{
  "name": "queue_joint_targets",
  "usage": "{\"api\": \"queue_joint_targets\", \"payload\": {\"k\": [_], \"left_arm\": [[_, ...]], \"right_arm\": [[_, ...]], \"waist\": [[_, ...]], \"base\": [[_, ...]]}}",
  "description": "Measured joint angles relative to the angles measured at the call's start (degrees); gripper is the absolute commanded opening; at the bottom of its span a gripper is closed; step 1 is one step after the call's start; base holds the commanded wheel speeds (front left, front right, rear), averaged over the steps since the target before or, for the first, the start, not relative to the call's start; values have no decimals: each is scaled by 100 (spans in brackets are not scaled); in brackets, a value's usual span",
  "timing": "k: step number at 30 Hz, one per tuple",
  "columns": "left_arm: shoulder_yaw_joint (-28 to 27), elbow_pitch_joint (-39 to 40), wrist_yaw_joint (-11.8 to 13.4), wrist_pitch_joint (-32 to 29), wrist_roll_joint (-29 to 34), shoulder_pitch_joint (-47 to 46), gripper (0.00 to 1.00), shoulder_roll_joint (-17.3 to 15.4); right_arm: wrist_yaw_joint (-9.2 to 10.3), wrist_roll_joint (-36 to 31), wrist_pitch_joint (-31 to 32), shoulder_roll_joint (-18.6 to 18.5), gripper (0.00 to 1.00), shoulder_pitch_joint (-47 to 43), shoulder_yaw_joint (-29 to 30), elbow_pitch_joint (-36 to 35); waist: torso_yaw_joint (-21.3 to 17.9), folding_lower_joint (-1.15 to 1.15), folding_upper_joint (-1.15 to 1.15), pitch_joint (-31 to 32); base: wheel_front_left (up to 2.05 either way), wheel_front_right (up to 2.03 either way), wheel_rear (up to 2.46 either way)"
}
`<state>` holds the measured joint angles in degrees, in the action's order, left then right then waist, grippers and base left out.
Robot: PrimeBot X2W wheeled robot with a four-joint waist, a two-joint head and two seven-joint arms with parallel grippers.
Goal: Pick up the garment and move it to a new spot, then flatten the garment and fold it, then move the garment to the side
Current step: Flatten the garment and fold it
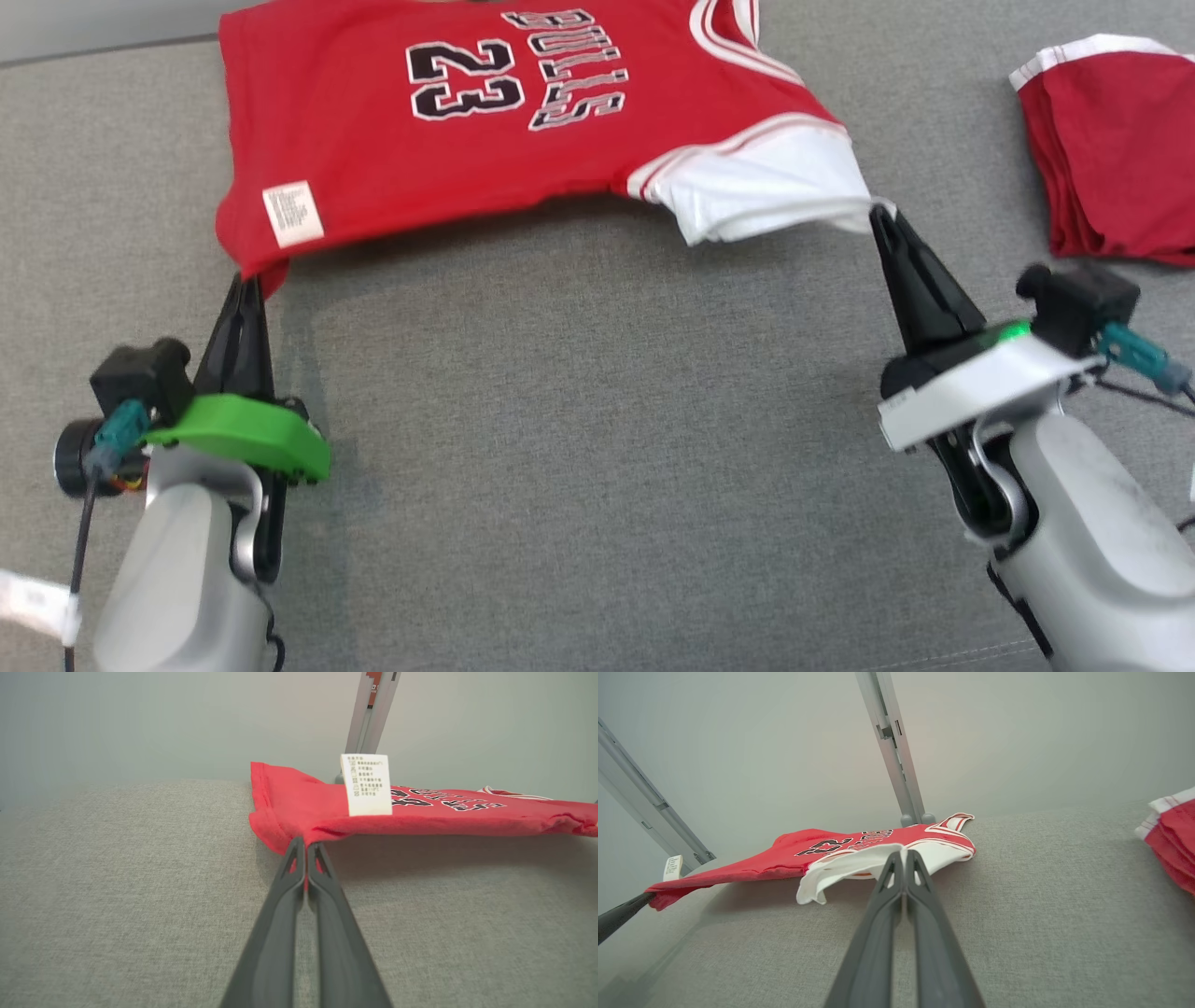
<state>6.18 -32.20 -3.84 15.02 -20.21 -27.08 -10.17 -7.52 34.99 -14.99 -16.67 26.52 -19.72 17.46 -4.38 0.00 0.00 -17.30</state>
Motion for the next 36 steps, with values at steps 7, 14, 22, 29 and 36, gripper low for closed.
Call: {"api": "queue_joint_targets", "payload": {"k": [7, 14, 22, 29, 36], "left_arm": [[119, 1317, 194, -252, 226, 1348, 0, -147], [151, 3292, 691, -1308, 313, 2636, 0, -309], [96, 4674, 942, -2006, 342, 3256, 0, -527], [181, 4532, 805, -2375, 231, 2983, 0, -617], [293, 3943, 458, -2992, -66, 2065, 0, -781]], "right_arm": [[-1, -490, 3, -104, 0, -1746, 570, -1191], [0, -924, 668, 202, 0, -3239, 1289, -2736], [0, -1211, 1311, 734, 0, -3991, 1709, -3984], [0, -1179, 1437, 592, 0, -3497, 1837, -3779], [0, -961, 1315, 131, 0, -2268, 1651, -2837]], "waist": [[21, 0, 0, 444], [124, 0, 0, 698], [215, 0, 0, 605], [217, 0, 0, 376], [234, 0, 0, -31]], "base": [[0, 0, 0], [0, 0, 0], [0, 0, 0], [0, 0, 0], [0, 0, 0]]}}
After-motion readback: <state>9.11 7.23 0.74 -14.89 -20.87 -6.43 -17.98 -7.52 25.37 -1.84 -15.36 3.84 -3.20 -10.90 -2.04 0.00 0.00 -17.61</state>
